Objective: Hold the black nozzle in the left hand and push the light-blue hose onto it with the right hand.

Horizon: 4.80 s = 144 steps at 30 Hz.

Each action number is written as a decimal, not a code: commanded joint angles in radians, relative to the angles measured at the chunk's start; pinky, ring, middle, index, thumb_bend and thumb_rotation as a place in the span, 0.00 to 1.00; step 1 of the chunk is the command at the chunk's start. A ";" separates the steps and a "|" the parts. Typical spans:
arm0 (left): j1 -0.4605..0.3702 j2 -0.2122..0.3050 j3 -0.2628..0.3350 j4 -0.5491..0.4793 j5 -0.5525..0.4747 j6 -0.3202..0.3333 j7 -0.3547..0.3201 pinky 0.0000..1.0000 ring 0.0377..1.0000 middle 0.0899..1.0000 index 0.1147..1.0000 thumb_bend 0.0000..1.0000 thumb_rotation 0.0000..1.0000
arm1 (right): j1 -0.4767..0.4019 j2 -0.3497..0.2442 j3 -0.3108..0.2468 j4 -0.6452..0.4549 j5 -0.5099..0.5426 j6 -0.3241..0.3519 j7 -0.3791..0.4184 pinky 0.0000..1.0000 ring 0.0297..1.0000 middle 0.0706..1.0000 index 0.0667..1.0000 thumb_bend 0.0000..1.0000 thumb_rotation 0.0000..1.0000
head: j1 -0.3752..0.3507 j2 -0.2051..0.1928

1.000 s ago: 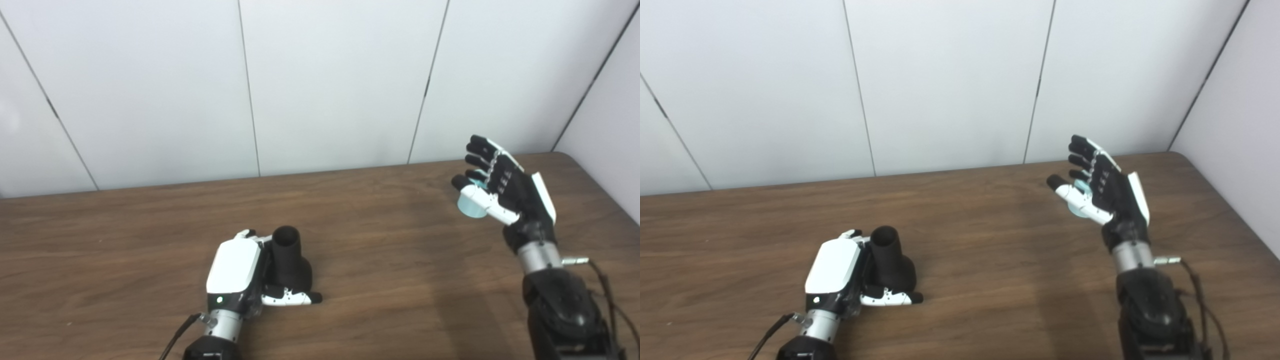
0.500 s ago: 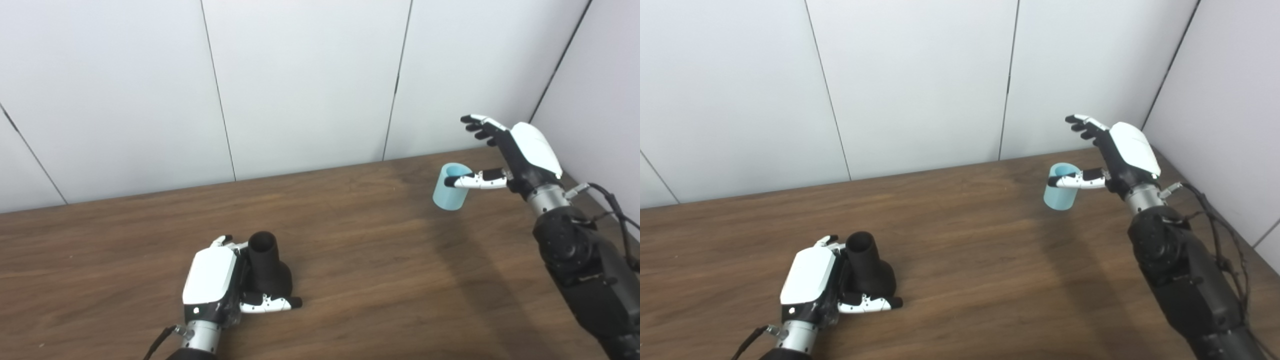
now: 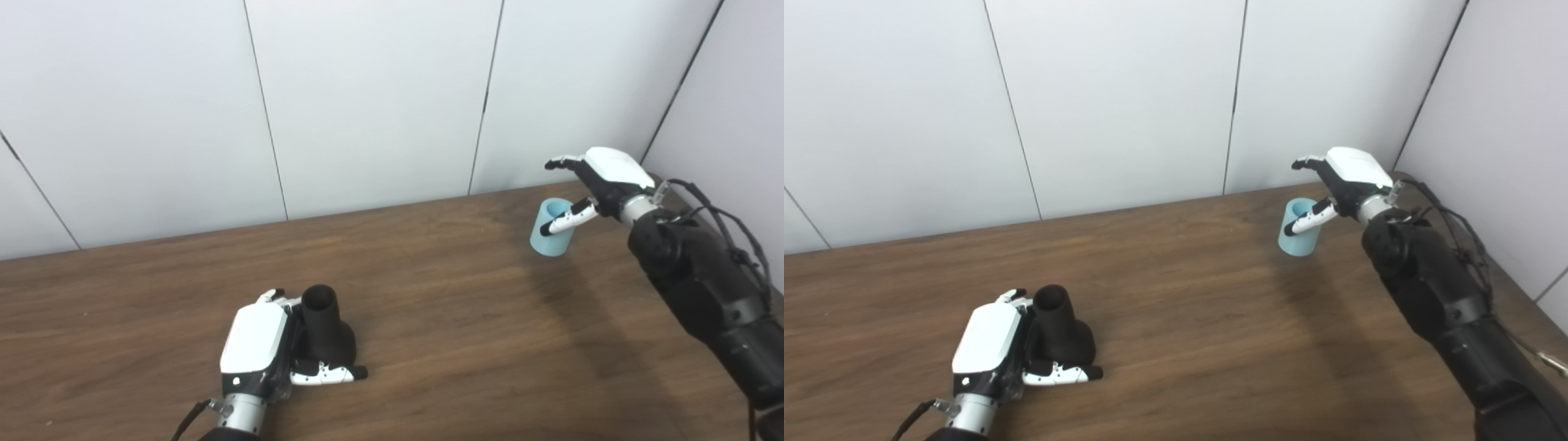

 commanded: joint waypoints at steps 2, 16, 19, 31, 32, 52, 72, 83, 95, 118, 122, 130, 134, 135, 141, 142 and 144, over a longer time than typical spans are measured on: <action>0.021 0.022 -0.003 0.005 0.007 0.016 -0.050 0.84 0.59 0.44 0.42 0.53 0.00 | -0.053 -0.007 -0.015 0.016 0.009 -0.007 -0.039 0.80 0.87 0.85 0.80 0.93 0.38 | -0.002 0.003; 0.014 0.029 -0.006 0.023 0.016 0.001 -0.039 0.84 0.58 0.43 0.42 0.53 0.00 | -0.073 -0.011 0.064 0.035 -0.046 0.038 0.011 0.74 0.80 0.79 0.79 0.93 0.32 | -0.016 0.003; 0.014 0.026 -0.006 0.022 0.015 0.008 -0.047 0.84 0.59 0.44 0.42 0.53 0.00 | -0.071 -0.012 0.066 0.034 -0.043 0.044 0.020 0.73 0.79 0.79 0.77 0.91 0.30 | -0.019 0.002; 0.018 0.024 -0.014 0.020 0.022 0.004 -0.042 0.83 0.58 0.43 0.42 0.53 0.00 | -0.080 -0.026 0.093 0.054 -0.069 0.039 0.037 0.70 0.75 0.76 0.75 0.86 0.28 | -0.022 0.005; 0.018 0.024 -0.015 0.020 0.023 0.005 -0.042 0.83 0.58 0.43 0.42 0.53 0.00 | -0.078 -0.027 0.089 0.049 -0.065 0.038 0.035 0.69 0.74 0.75 0.75 0.86 0.27 | -0.022 0.006; 0.028 0.024 -0.029 -0.014 0.041 0.015 -0.060 0.84 0.58 0.43 0.42 0.53 0.00 | -0.055 -0.018 0.066 0.090 -0.077 -0.064 -0.165 0.17 0.20 0.29 0.46 0.53 0.13 | -0.008 0.029; 0.033 0.021 -0.047 -0.029 0.070 0.045 -0.085 0.84 0.59 0.43 0.42 0.53 0.00 | 0.049 -0.034 0.023 -0.203 -0.083 -0.024 -0.083 0.20 0.22 0.43 0.45 0.53 0.00 | 0.068 0.045; 0.031 -0.001 -0.072 -0.026 0.089 0.065 -0.092 0.85 0.60 0.44 0.42 0.53 0.00 | 0.066 0.052 0.023 -0.642 -0.090 0.093 0.179 0.21 0.26 0.37 0.49 0.52 0.00 | 0.129 0.049; 0.044 -0.029 -0.087 -0.034 0.105 0.097 -0.087 0.85 0.60 0.45 0.42 0.53 0.00 | 0.054 0.209 0.037 -0.842 -0.079 0.108 0.286 0.26 0.30 0.40 0.49 0.53 0.00 | 0.193 0.059; 0.039 -0.073 -0.111 -0.009 0.114 0.129 -0.082 0.83 0.61 0.46 0.41 0.52 0.00 | 0.120 0.335 0.029 -0.868 -0.003 -0.029 0.231 0.23 0.27 0.40 0.50 0.52 0.00 | 0.296 0.079; 0.038 -0.073 -0.111 -0.013 0.113 0.131 -0.089 0.83 0.61 0.46 0.41 0.52 0.00 | 0.127 0.349 0.039 -0.857 -0.004 -0.044 0.227 0.22 0.27 0.40 0.50 0.52 0.00 | 0.304 0.081; 0.036 -0.078 -0.114 -0.012 0.112 0.127 -0.088 0.83 0.60 0.43 0.42 0.53 0.00 | 0.142 0.381 0.050 -0.848 0.002 -0.062 0.218 0.24 0.29 0.40 0.50 0.52 0.00 | 0.340 0.081; 0.038 -0.079 -0.115 -0.010 0.109 0.122 -0.084 0.84 0.61 0.46 0.41 0.52 0.00 | 0.153 0.398 0.056 -0.840 -0.009 -0.069 0.204 0.23 0.28 0.40 0.50 0.52 0.00 | 0.344 0.081; 0.038 -0.080 -0.115 -0.009 0.109 0.123 -0.084 0.84 0.61 0.46 0.41 0.52 0.00 | 0.155 0.403 0.057 -0.838 -0.010 -0.069 0.201 0.23 0.28 0.40 0.50 0.52 0.00 | 0.344 0.081; 0.038 -0.081 -0.118 -0.009 0.115 0.134 -0.097 0.85 0.62 0.47 0.40 0.52 0.00 | 0.167 0.421 0.061 -0.817 -0.006 -0.077 0.187 0.26 0.31 0.40 0.50 0.52 0.00 | 0.341 0.081; 0.039 -0.082 -0.118 -0.007 0.113 0.133 -0.095 0.85 0.62 0.47 0.40 0.52 0.00 | 0.168 0.424 0.062 -0.814 -0.007 -0.079 0.185 0.26 0.31 0.40 0.50 0.52 0.00 | 0.339 0.081; 0.039 -0.084 -0.120 -0.007 0.116 0.133 -0.091 0.85 0.62 0.47 0.40 0.52 0.00 | 0.169 0.426 0.063 -0.807 -0.004 -0.084 0.179 0.25 0.30 0.40 0.50 0.52 0.00 | 0.337 0.081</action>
